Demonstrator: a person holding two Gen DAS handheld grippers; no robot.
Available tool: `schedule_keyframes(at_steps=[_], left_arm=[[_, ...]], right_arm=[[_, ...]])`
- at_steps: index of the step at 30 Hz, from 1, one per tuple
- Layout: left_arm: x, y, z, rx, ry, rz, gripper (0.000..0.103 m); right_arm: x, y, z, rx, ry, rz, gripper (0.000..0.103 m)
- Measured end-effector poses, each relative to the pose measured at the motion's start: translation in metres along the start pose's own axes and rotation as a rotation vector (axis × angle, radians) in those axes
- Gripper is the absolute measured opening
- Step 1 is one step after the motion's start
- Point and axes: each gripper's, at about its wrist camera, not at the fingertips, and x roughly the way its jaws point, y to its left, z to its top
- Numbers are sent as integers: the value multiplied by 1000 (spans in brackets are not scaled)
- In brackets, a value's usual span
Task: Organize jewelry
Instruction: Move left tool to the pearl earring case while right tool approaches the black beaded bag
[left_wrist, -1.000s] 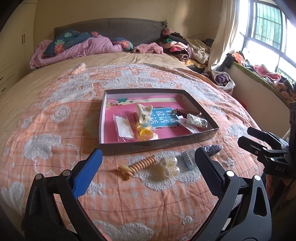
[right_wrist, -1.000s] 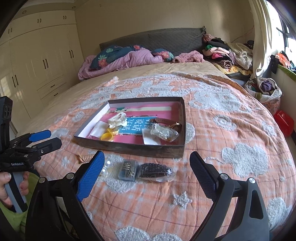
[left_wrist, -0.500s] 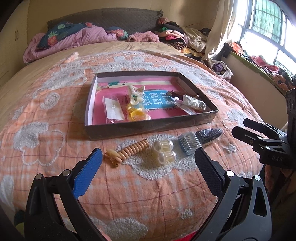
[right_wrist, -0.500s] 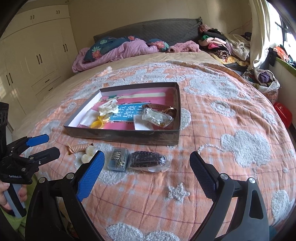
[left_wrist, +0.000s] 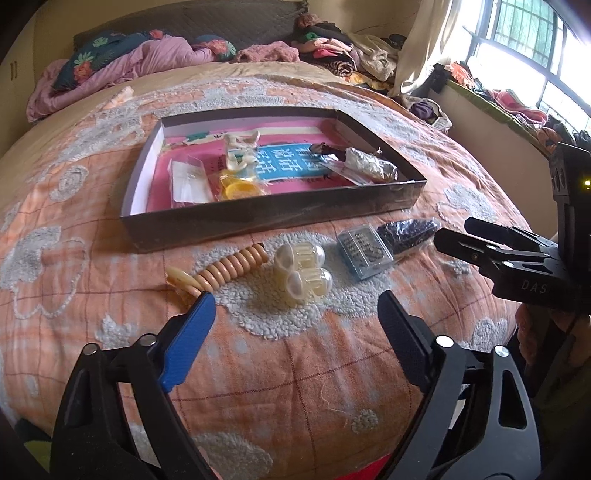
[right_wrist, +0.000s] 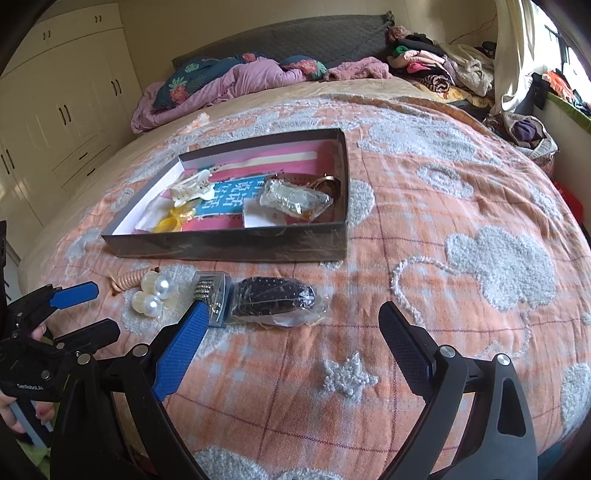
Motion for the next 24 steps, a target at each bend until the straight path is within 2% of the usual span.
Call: schedule_keyframes(at_steps=[1,7,18,20,24], left_arm=[[2,0,0,-1,3,-2,70],[15,2,-4,-2,37,-17,53],[27,2,-1,-8,41,-17,51],[28,3,0,-10,41,-18,51],[33,3,2,-14,43,-18,51]], right_arm=[[3,-1,-1,2,9,-1,92],[18,-4,-4,11,41,6,92],[41,5,-2,-36,58,-7,92],[46,8,-2,-59,62,-15,87],[53,14,-2,-90,60,-22,86]])
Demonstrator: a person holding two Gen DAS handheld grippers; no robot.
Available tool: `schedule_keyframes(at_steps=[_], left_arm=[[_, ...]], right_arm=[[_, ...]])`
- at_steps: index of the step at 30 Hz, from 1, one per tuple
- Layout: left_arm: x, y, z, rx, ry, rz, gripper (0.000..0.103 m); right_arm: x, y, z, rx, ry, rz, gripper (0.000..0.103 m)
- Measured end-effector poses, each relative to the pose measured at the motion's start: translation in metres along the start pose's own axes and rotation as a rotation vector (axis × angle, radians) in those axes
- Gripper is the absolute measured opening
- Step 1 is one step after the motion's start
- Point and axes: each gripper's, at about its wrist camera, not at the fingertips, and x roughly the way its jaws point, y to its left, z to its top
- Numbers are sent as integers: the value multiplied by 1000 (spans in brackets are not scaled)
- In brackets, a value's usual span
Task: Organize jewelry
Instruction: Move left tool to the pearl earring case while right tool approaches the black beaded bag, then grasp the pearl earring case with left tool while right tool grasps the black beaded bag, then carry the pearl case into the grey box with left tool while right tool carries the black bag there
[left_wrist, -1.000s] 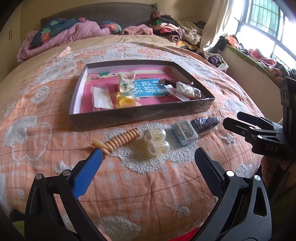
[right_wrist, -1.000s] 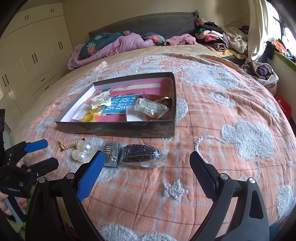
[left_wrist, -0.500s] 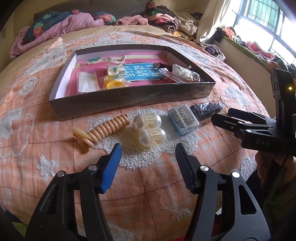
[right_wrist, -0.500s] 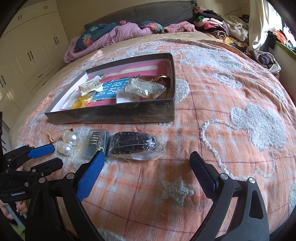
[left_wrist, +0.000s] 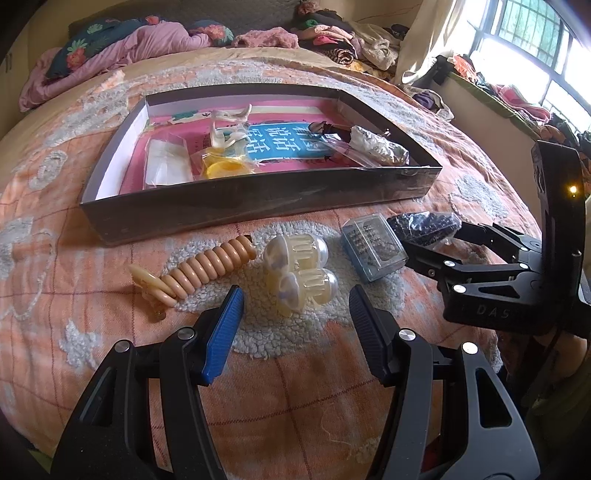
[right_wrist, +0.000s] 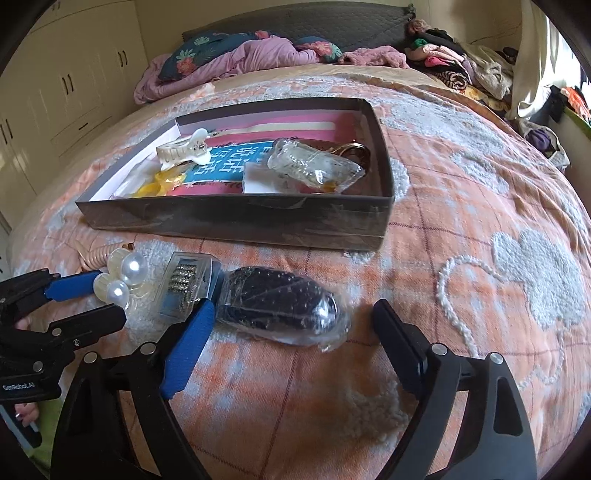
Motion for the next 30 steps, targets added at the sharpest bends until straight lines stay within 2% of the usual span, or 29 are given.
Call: schedule_keyframes(at_steps=[2,4,6,7,9,15,23,30], left_arm=[[3,1,1,-3,0,0,51],[5,1,2,-6,-1,0,51],[7,0,4,-3,-3,1,50],[9,-1,4,0,-4,0,42],[12,-1,4,2,-1,2,33],[10,-1,4,15,-16,-2,26],[-16,6,8,-2,-66,-31,26],[-42,19,18,-32,-130,0,26]], right_arm=[[3,2,1,-10,-1,3,83],[5,6,1,-31,-4,20,71],[4,11,1,-59,-12,11,65],[3,12,0,-69,-14,12,64],[1,12,-2,-63,-19,19,62],[-12,2,-5,-16,-47,31,61],[-31,-5,-7,10,-85,25,61],[-51,6,-1,-19,-143,35,61]])
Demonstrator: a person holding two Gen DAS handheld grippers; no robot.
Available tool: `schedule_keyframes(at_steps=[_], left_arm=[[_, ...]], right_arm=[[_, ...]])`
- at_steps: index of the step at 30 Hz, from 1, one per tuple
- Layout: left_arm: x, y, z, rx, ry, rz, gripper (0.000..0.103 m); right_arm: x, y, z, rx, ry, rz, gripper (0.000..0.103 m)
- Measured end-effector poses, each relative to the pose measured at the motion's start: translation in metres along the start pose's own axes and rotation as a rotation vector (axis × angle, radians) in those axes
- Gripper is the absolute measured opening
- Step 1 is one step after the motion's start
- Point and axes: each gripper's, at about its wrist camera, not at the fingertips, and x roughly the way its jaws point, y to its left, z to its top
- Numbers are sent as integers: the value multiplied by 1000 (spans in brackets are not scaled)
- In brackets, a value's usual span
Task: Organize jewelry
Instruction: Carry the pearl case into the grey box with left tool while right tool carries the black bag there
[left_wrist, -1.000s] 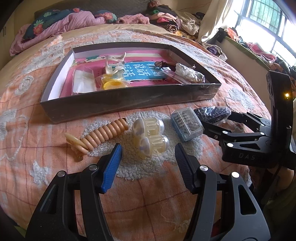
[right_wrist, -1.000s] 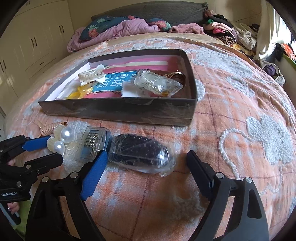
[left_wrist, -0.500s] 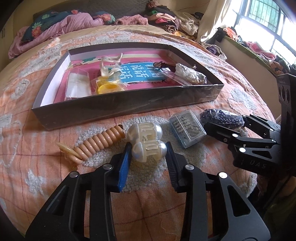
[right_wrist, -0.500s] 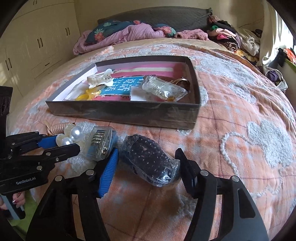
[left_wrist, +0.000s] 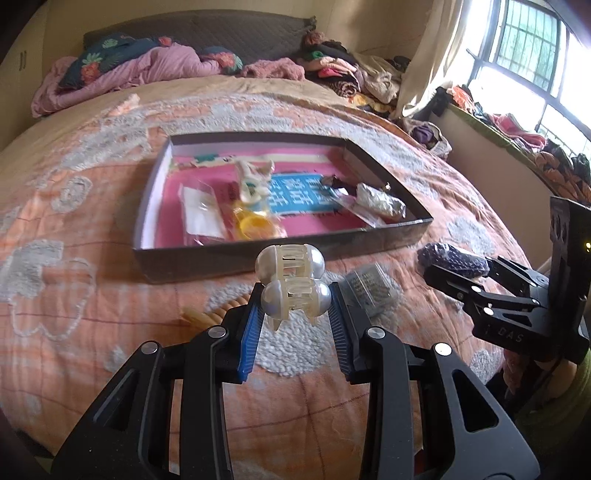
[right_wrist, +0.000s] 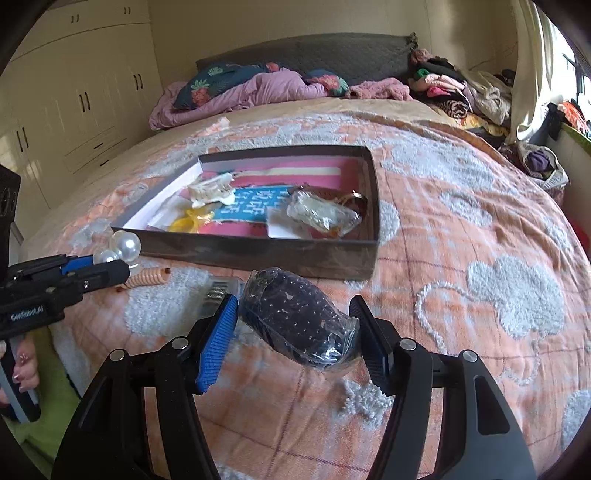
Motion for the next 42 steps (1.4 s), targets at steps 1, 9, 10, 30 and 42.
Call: schedule_keyframes(at_steps=[1,9,10,30,42], left_arm=[[-3,2,2,-2,-10,10,26],[-19,18,12,-43,-68,47,26],[-21,20,13,-46,-75,49,26],[-3,48,39,-95,-78,84,26],[39,60,50,-102,-19,125,26]], right_arm=[[-2,2,1,-6,-8,2,61],[-16,17,14,-40,-55,14,61],[-17,18,16,-41,-61,16,61],[-5,41,62,-99,-133,27,61],[60,38,75,-95,-34,-1,61]])
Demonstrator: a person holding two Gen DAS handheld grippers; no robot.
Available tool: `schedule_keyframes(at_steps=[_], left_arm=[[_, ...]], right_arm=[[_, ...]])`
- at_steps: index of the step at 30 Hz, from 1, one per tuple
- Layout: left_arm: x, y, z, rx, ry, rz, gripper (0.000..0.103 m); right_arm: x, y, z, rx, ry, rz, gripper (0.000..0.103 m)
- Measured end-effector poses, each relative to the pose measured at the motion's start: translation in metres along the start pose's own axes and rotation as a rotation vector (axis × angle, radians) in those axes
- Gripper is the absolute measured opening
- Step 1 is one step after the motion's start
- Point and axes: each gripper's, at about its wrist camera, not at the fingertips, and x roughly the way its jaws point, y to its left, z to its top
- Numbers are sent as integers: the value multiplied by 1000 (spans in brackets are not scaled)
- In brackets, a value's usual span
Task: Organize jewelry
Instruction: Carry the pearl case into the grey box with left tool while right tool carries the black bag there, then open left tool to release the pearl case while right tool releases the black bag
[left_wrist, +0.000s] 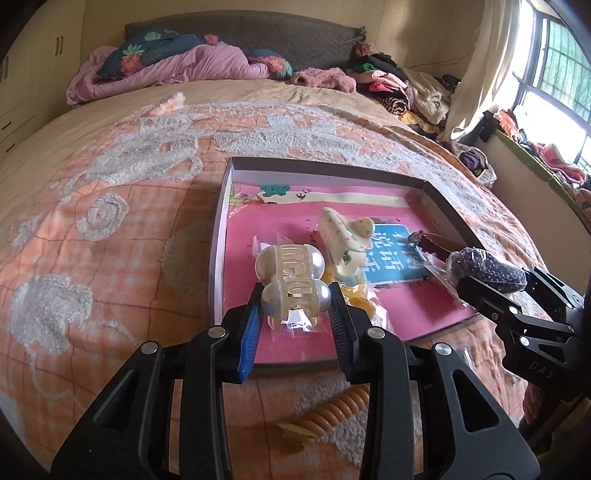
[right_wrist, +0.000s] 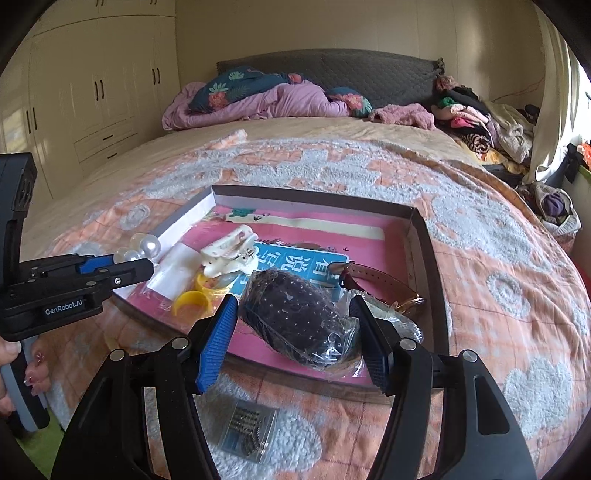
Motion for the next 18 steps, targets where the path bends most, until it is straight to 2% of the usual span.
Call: schedule_keyframes(at_steps=[18], left_arm=[[19,8,12,-28,24,7,26]], right_arm=[[29,-13,6,80,42,6,65]])
